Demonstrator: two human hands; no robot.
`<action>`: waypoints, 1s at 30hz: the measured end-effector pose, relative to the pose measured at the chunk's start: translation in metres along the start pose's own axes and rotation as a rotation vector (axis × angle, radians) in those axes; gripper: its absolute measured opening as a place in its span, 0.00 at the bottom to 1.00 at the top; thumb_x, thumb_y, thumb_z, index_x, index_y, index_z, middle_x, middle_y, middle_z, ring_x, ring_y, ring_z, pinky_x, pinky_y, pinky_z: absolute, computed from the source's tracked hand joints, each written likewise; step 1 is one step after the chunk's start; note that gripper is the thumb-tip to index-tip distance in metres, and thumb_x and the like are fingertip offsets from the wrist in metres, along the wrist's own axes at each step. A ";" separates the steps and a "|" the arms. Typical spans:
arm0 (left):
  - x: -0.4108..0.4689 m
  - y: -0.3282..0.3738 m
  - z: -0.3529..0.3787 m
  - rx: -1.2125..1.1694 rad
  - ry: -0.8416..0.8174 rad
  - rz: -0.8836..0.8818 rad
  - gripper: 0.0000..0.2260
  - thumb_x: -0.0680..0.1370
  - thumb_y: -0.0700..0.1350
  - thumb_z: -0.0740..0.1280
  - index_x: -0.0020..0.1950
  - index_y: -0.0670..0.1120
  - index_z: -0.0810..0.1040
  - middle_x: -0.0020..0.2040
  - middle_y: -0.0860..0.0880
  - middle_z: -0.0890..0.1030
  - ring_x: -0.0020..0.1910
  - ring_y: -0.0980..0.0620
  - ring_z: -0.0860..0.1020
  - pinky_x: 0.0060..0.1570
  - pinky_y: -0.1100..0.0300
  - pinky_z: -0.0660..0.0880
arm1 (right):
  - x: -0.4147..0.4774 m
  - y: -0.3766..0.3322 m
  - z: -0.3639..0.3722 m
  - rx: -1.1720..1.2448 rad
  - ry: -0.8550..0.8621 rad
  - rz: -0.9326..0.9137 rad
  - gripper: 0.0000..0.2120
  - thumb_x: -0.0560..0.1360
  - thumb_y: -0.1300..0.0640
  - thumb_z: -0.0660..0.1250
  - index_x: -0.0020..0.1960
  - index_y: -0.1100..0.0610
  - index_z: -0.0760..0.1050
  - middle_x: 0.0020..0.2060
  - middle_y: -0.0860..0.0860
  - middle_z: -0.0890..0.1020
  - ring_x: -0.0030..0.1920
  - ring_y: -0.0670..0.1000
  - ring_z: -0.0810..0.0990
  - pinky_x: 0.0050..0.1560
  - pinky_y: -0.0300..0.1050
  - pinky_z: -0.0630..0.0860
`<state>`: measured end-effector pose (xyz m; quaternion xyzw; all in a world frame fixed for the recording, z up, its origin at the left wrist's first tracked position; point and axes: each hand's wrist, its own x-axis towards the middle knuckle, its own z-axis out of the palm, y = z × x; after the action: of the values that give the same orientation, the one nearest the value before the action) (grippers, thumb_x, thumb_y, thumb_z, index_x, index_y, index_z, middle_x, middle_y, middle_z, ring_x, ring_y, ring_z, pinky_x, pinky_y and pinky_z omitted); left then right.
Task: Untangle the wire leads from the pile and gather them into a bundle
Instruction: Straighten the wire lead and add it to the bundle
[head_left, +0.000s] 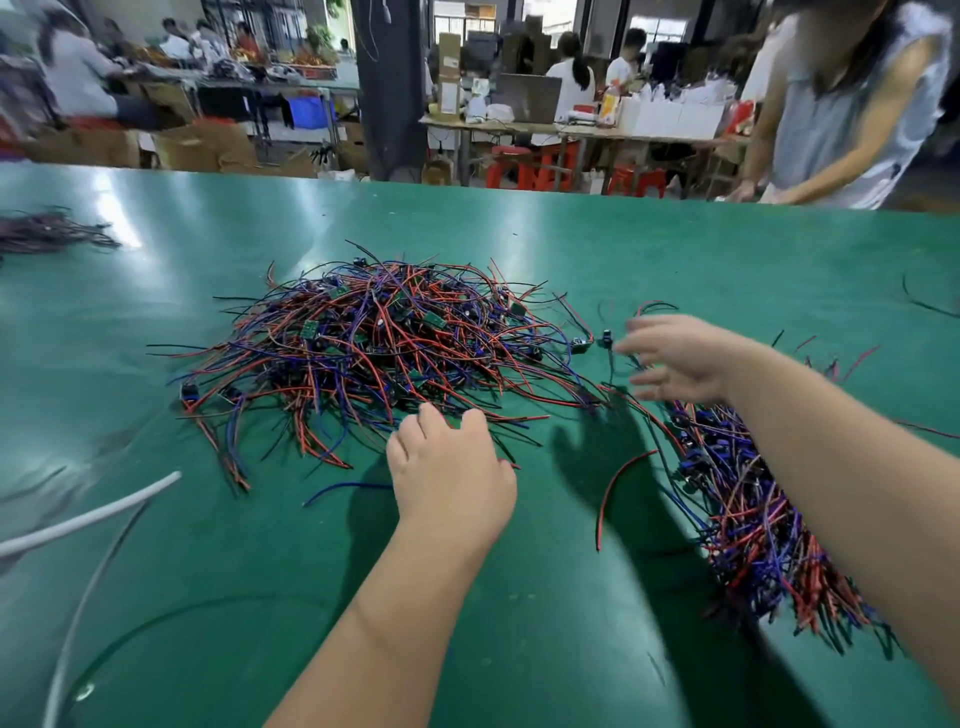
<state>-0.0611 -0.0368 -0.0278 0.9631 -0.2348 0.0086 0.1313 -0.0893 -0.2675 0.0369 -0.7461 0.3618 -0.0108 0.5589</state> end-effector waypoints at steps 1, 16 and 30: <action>0.002 -0.003 -0.001 0.026 -0.020 -0.014 0.21 0.76 0.58 0.62 0.67 0.52 0.68 0.67 0.42 0.67 0.68 0.41 0.63 0.69 0.48 0.55 | -0.001 0.008 0.004 -0.068 -0.014 0.018 0.29 0.76 0.61 0.66 0.74 0.53 0.61 0.72 0.58 0.65 0.63 0.62 0.71 0.55 0.53 0.76; 0.038 -0.050 0.003 -0.175 0.026 -0.252 0.26 0.76 0.63 0.60 0.72 0.58 0.64 0.74 0.45 0.62 0.71 0.41 0.59 0.68 0.44 0.55 | -0.068 0.054 0.074 -0.326 -0.212 -0.261 0.18 0.75 0.58 0.67 0.64 0.49 0.72 0.48 0.50 0.81 0.47 0.50 0.82 0.47 0.47 0.79; 0.034 -0.035 -0.012 -0.587 0.536 -0.163 0.15 0.75 0.47 0.67 0.61 0.48 0.77 0.59 0.48 0.78 0.59 0.47 0.69 0.58 0.53 0.64 | -0.085 0.088 0.069 0.102 0.023 -0.393 0.12 0.75 0.66 0.65 0.46 0.51 0.80 0.41 0.48 0.85 0.45 0.47 0.84 0.45 0.40 0.78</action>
<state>-0.0139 -0.0190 -0.0223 0.8638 -0.1074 0.1816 0.4575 -0.1692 -0.1733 -0.0299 -0.7727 0.2148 -0.1466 0.5791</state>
